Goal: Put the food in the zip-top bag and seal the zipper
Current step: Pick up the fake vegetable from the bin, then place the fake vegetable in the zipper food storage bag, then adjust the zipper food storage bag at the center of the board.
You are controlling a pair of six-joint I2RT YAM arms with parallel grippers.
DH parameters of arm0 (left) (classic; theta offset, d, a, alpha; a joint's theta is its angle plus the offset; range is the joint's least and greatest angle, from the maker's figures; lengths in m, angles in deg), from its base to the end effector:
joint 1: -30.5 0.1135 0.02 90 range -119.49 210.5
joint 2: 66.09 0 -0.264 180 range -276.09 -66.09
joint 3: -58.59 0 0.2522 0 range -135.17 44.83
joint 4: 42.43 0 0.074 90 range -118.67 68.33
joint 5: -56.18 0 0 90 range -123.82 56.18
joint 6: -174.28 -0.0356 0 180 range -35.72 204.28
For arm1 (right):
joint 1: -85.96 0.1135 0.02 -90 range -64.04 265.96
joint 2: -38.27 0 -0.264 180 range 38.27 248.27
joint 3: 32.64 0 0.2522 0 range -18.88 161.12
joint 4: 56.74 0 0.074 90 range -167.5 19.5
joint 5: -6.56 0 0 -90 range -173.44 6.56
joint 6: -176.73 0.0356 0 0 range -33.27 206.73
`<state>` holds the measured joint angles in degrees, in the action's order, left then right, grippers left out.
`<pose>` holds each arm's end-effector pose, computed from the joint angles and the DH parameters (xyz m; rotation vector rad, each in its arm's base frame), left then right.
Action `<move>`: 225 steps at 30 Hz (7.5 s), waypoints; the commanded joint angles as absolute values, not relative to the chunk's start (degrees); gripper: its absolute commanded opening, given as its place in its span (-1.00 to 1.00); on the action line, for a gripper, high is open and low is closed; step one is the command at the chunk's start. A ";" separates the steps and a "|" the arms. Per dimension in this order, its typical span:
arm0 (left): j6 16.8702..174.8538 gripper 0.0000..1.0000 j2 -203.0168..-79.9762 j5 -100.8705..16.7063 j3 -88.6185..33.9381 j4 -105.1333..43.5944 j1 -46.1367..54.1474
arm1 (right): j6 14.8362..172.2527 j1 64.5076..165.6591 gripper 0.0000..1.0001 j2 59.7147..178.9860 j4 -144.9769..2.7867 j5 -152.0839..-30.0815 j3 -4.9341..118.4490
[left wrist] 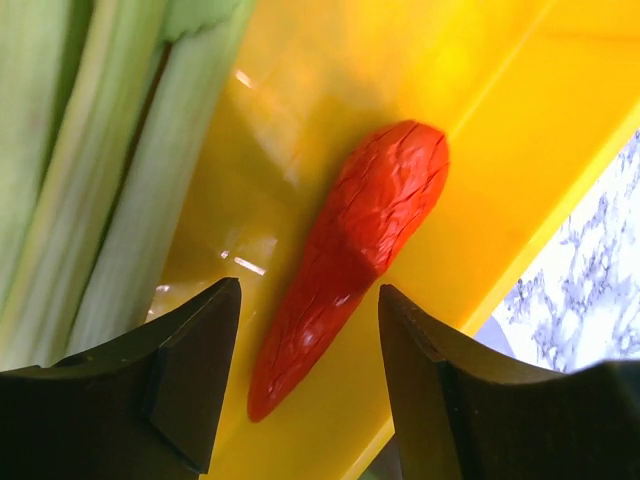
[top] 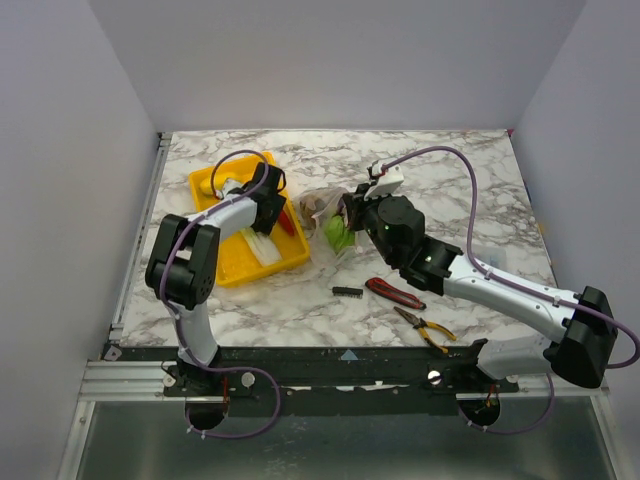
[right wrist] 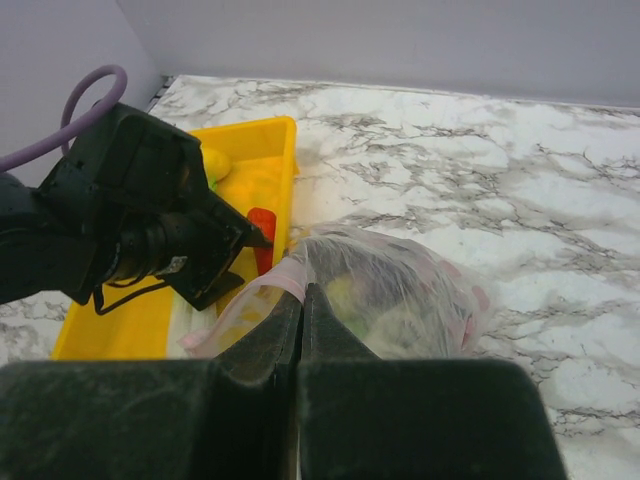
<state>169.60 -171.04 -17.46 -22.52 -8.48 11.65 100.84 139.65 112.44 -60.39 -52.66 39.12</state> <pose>0.3595 -0.1121 0.1751 -1.4886 2.0783 -0.3562 0.1947 0.2342 0.3458 -0.1723 1.6720 0.4458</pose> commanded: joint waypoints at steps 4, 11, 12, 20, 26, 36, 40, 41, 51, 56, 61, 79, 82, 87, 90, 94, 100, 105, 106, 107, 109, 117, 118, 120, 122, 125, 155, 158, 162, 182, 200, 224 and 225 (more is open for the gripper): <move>154.04 0.22 -178.82 -15.94 -35.92 1.28 13.20 | 100.41 140.03 -0.99 111.52 -58.91 -50.78 39.81; 153.36 0.22 -180.39 -17.89 -38.29 2.77 13.83 | 100.18 140.04 -0.99 112.63 -59.09 -50.92 40.80; 153.36 0.19 -180.83 -18.25 -38.97 3.46 13.89 | 100.06 140.05 -0.99 112.69 -59.10 -50.98 40.89; 155.03 0.09 -183.50 -19.50 -43.41 7.48 14.25 | 99.78 140.06 -0.99 112.19 -59.10 -50.79 41.06; 157.00 -0.05 -184.71 -18.72 -45.64 10.23 14.31 | 99.98 140.02 -0.99 111.50 -58.72 -50.64 40.34; 158.93 -0.96 -183.10 -17.83 -42.79 8.32 14.29 | 100.34 140.02 -0.99 110.11 -58.91 -50.53 39.75; 157.78 -1.00 -181.00 -19.08 -38.94 4.47 14.76 | 100.44 140.10 -0.99 110.07 -58.98 -50.32 39.51; 157.36 -1.00 -179.99 -19.31 -37.56 3.27 14.92 | 100.40 140.04 -0.99 110.18 -59.07 -50.43 39.51; 148.91 -1.00 -164.08 -19.77 -28.87 -1.93 15.45 | 100.79 140.09 -0.99 111.55 -58.49 -50.91 39.92; 143.19 -1.00 -152.01 -23.73 -23.22 -3.51 15.56 | 100.84 140.03 -0.99 112.17 -58.10 -50.61 40.00; 135.95 -1.00 -139.32 -33.10 -16.12 -9.93 15.56 | 100.86 140.06 -0.99 112.39 -58.57 -50.00 41.07; 114.34 -1.00 -112.84 -69.00 4.30 -65.67 11.30 | 108.98 140.03 -0.99 114.24 -66.61 -50.70 48.85; 101.65 -1.00 -113.39 -68.34 3.45 -65.15 6.15 | 110.54 140.08 -0.99 115.03 -68.43 -50.72 50.95; 92.36 -1.00 -113.77 -70.55 4.96 -68.19 3.05 | 112.32 140.04 -0.99 115.94 -70.32 -50.68 53.49; 93.94 -1.00 -114.18 -70.11 7.66 -72.57 2.70 | 112.57 140.08 -0.99 116.17 -70.32 -50.94 54.11; 103.00 -1.00 -117.63 -69.92 12.02 -85.32 2.58 | 112.82 140.05 -0.99 116.36 -70.32 -50.73 54.33; 114.90 -1.00 -122.03 -70.72 14.45 -97.16 2.48 | 112.39 140.08 -0.99 116.29 -70.32 -50.70 54.34; 114.43 -1.00 -125.33 -67.64 16.24 -100.41 2.25 | 112.34 140.08 -0.99 116.14 -70.32 -50.77 54.25; 113.86 -1.00 -126.37 -66.73 16.75 -101.54 2.25 | 112.38 140.02 -0.99 115.96 -70.32 -50.77 54.17; 113.45 -1.00 -127.72 -65.55 17.08 -102.90 2.16 | 112.35 140.04 -0.99 115.88 -70.17 -50.79 54.05; 113.56 -1.00 -131.04 -64.04 17.70 -106.84 2.14 | 112.36 140.08 -0.99 115.56 -69.82 -50.84 53.73; 113.07 -1.00 -142.47 -61.75 19.06 -118.51 2.03 | 112.26 140.06 -0.99 114.90 -69.51 -50.96 52.91; 111.35 -1.00 -142.87 -60.63 19.51 -117.84 2.03 | 112.31 140.02 -0.99 114.78 -69.48 -50.88 52.69; 108.07 -1.00 -142.68 -58.38 20.45 -115.47 1.82 | 112.36 140.03 -0.99 114.53 -69.45 -50.59 52.33; 104.05 -1.00 -141.65 -56.00 22.02 -113.97 1.28 | 112.42 140.07 -0.99 114.19 -69.44 -50.49 51.93; 100.48 -1.00 -140.01 -51.76 23.47 -110.68 0.62 | 112.51 140.03 -0.99 113.86 -69.27 -50.26 51.52; 123.87 0.52 -105.59 -34.33 14.08 -27.08 2.41 | 112.17 139.75 -0.99 115.35 -69.53 -49.59 53.45; 127.35 0.59 -107.66 -40.31 13.30 -25.85 3.07 | 112.13 139.77 -0.99 115.10 -69.69 -49.52 53.45; 130.48 0.61 -111.62 -48.05 13.26 -30.74 3.09 | 112.21 139.72 -0.99 114.93 -69.88 -49.60 53.35; 133.86 -1.00 -119.73 -59.72 6.30 -39.80 3.13 | 106.01 139.49 -0.99 116.50 -71.11 -45.47 55.76; 138.62 -1.00 -134.62 -56.94 -19.56 -25.65 9.56 | 87.34 134.94 -0.99 130.20 -73.60 -51.95 72.14; 146.53 -1.00 -139.47 -67.82 -12.01 -36.00 12.75 | 99.27 132.06 0.66 122.57 -86.01 -76.81 66.39; 146.74 -1.00 -139.32 -67.89 -11.66 -36.27 12.76 | 99.21 131.79 0.66 121.18 -85.27 -76.97 64.86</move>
<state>145.47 -140.24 -65.44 -13.23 -33.16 12.37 99.61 132.15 127.61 -88.04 -74.03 69.68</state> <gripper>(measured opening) 0.011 0.823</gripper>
